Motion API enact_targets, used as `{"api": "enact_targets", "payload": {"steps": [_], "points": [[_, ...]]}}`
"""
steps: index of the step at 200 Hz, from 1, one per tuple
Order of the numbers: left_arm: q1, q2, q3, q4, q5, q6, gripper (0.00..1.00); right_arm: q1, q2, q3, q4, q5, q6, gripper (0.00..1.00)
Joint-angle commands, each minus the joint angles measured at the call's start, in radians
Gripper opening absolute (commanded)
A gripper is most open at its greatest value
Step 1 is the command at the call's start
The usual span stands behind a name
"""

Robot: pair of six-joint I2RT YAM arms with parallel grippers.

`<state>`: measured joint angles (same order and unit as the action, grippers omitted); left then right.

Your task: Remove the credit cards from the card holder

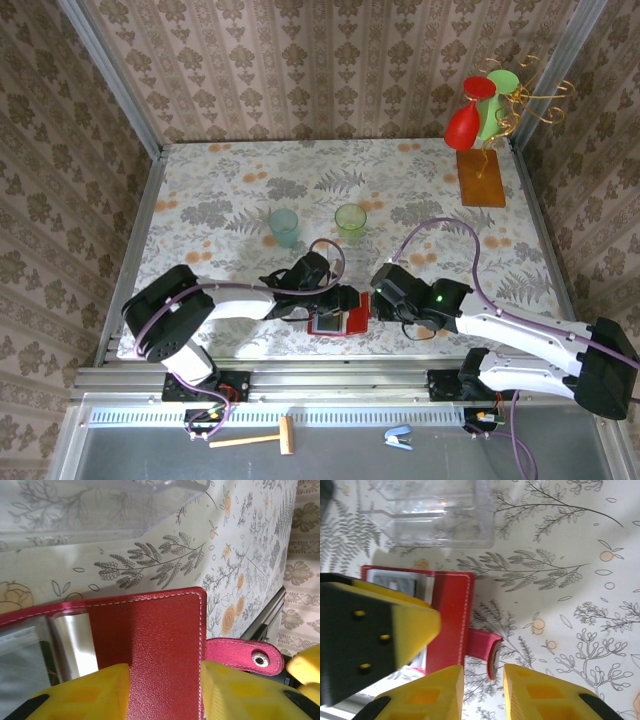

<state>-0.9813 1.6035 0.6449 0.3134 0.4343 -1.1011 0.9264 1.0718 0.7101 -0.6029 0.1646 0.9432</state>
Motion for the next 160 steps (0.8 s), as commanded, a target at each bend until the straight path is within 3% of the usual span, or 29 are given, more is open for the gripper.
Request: {"api": "enact_targets", "payload": {"steps": [1,33,87,160], "points": [[-0.007,0.022,0.015,0.063,0.030,-0.024,0.41,-0.003,-0.033,0.037,-0.032,-0.043,0.018,0.27],[-0.007,0.040,-0.002,0.106,0.027,-0.039,0.40,-0.002,-0.050,0.036,0.021,-0.100,0.037,0.25],[-0.003,0.034,-0.011,0.128,0.016,-0.044,0.39,-0.004,0.030,-0.021,0.174,-0.201,0.058,0.08],[0.045,-0.142,-0.001,-0.111,-0.074,0.062,0.39,-0.006,0.139,-0.065,0.245,-0.208,0.061,0.07]]}}
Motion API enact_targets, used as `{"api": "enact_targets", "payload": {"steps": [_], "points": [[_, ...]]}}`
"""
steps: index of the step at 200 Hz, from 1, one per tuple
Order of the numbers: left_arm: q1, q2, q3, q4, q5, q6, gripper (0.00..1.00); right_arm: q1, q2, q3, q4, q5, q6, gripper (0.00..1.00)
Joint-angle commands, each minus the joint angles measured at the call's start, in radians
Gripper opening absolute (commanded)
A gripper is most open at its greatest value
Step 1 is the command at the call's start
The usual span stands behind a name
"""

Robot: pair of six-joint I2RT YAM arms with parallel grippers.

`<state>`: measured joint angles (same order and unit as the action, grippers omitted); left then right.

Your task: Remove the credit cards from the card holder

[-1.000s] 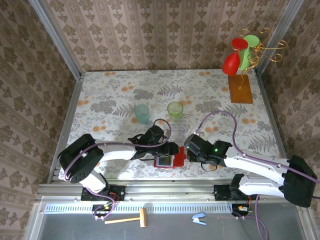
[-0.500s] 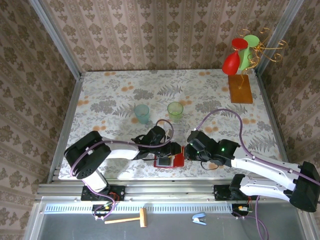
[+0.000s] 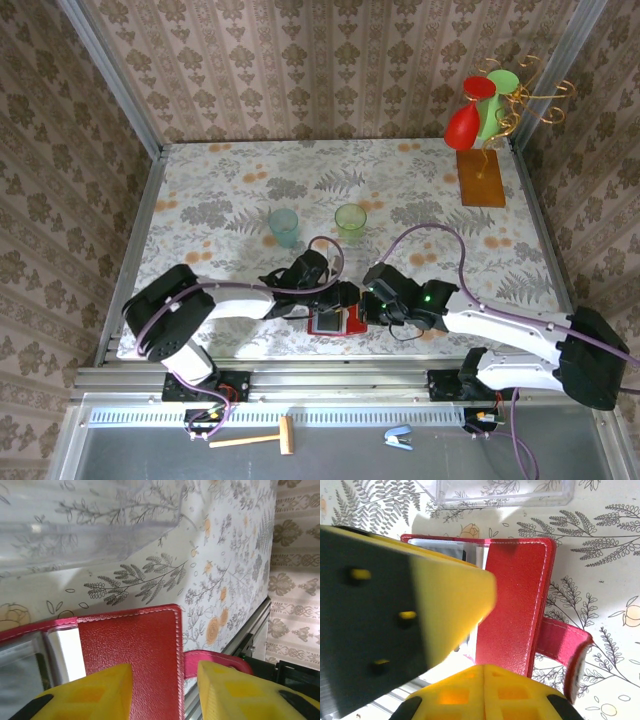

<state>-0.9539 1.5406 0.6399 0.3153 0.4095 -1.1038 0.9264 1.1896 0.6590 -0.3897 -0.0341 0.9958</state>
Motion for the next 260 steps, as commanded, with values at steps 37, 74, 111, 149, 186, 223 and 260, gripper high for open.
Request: {"api": "enact_targets", "payload": {"steps": [37,74,111,149,186,223,260], "points": [[0.041,-0.170,-0.018,-0.225,-0.076,0.106,0.40,-0.014,0.049,-0.014,0.042,-0.001,-0.005,0.07],[0.061,-0.229,-0.092,-0.266,-0.068,0.117,0.40,-0.042,0.069,-0.015,0.049,0.003,-0.027,0.06],[0.060,-0.210,-0.101,-0.332,-0.049,0.170,0.43,-0.073,0.097,-0.021,0.067,-0.016,-0.059,0.06],[0.063,-0.201,-0.117,-0.340,-0.071,0.197,0.44,-0.095,0.133,-0.024,0.074,-0.039,-0.096,0.05],[0.058,-0.164,-0.153,-0.298,-0.072,0.199,0.43,-0.121,0.165,-0.064,0.127,-0.051,-0.130,0.05],[0.044,-0.107,-0.166,-0.257,-0.043,0.193,0.43,-0.137,0.224,-0.072,0.148,-0.061,-0.184,0.04],[0.027,-0.112,-0.179,-0.230,-0.067,0.163,0.42,-0.139,0.269,-0.037,0.138,-0.060,-0.238,0.03]]}}
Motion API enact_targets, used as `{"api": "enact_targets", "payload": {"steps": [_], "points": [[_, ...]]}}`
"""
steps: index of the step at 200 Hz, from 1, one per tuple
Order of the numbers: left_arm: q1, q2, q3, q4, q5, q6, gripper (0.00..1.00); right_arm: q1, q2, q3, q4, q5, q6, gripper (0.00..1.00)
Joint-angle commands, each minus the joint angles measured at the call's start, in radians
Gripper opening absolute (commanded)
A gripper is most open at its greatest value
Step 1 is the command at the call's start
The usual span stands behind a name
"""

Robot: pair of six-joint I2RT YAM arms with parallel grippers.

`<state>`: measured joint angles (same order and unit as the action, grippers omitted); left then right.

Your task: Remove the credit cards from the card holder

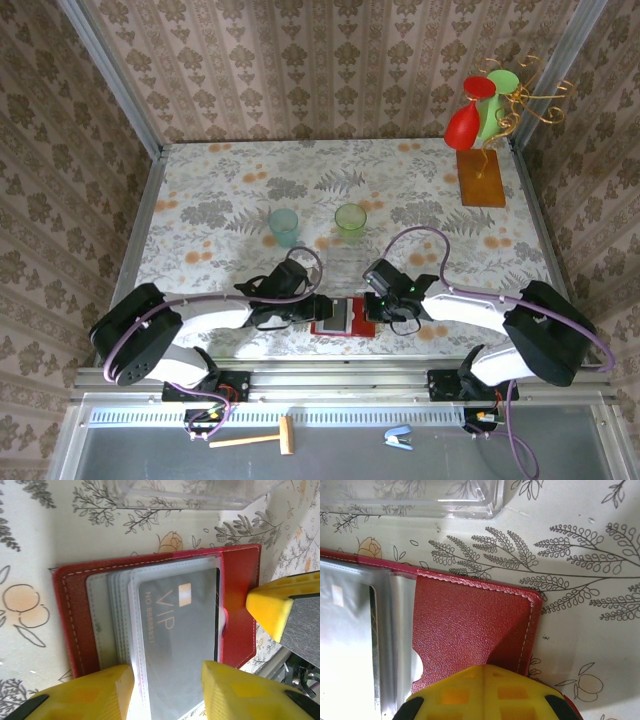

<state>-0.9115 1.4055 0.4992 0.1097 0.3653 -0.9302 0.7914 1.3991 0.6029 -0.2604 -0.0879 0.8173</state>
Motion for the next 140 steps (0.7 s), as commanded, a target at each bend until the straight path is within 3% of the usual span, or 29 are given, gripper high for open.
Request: {"api": "enact_targets", "payload": {"steps": [1,81,140], "points": [[-0.015,0.022,-0.038,-0.024,-0.024,-0.012,0.43,-0.003,0.061,0.020,0.006,-0.006,-0.061,0.03],[-0.006,-0.196,-0.023,-0.258,-0.180,-0.027,0.44,-0.005,0.105,0.046,-0.007,0.031,-0.074,0.02],[0.006,-0.192,0.088,-0.301,-0.138,-0.015,0.44,-0.005,0.020,0.039,-0.094,0.050,-0.021,0.02]]}}
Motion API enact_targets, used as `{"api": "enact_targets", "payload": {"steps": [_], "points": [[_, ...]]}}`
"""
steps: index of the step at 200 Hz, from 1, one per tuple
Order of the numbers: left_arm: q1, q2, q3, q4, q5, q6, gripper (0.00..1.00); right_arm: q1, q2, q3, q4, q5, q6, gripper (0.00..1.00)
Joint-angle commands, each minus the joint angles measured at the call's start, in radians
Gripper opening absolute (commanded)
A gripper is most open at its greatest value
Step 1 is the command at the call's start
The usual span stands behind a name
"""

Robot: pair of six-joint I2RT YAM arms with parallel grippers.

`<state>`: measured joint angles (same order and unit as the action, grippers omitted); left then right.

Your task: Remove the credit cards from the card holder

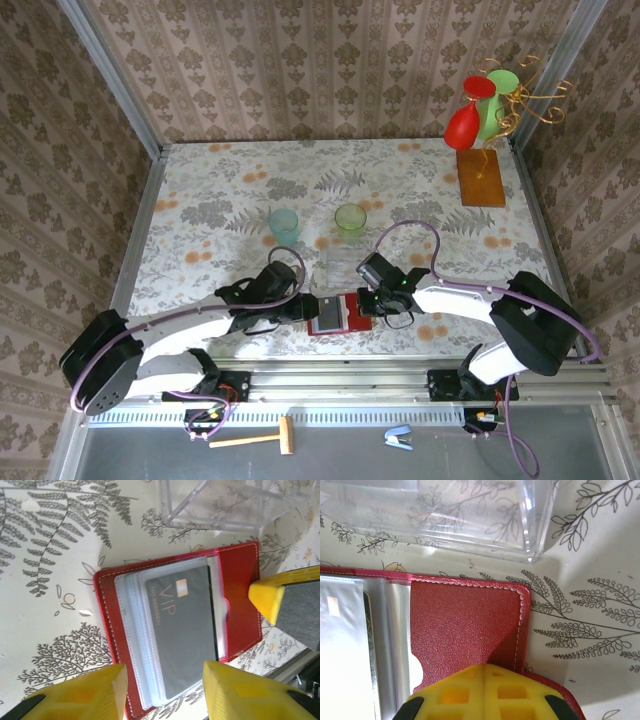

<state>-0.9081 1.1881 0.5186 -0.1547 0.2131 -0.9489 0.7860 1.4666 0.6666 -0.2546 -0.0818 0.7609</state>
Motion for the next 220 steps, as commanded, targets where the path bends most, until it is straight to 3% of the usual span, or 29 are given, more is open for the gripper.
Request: {"api": "enact_targets", "payload": {"steps": [1,48,81,116,220], "points": [[0.003,0.027,0.070,-0.035,0.016,0.004,0.44,0.001,-0.051,-0.024,-0.101,0.043,0.035,0.02],[-0.039,0.140,0.167,-0.018,0.046,0.023,0.43,0.000,-0.130,0.014,-0.068,-0.047,0.062,0.03],[-0.068,0.238,0.206,0.047,0.124,0.021,0.43,0.001,-0.081,0.021,-0.003,-0.121,0.109,0.03],[-0.074,0.306,0.199,0.091,0.167,0.004,0.43,0.000,-0.006,0.004,0.022,-0.117,0.121,0.03],[0.018,0.259,0.086,0.083,0.134,-0.015,0.42,-0.019,0.055,-0.010,0.055,-0.062,0.126,0.01]]}}
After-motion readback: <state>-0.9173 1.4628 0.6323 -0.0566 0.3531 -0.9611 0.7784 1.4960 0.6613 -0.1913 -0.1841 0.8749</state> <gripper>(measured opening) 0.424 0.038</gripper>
